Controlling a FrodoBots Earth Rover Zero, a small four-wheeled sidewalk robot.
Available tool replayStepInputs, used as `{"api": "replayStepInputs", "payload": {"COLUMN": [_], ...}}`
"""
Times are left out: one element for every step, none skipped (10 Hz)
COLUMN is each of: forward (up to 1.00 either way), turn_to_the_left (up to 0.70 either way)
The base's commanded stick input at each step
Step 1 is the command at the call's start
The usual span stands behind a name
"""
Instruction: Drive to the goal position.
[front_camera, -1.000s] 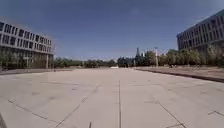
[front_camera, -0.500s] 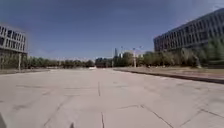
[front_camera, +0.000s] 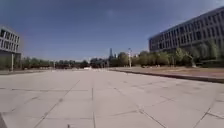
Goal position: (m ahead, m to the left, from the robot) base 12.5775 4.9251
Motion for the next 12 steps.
{"api": "replayStepInputs", "payload": {"forward": [0.70,0.70,0.70,0.70,0.70,0.70,0.70,0.70,0.70,0.70,0.70,0.70], "turn_to_the_left": [0.00,0.00,0.00,0.00,0.00,0.00,0.00,0.00,0.00,0.00,0.00,0.35]}}
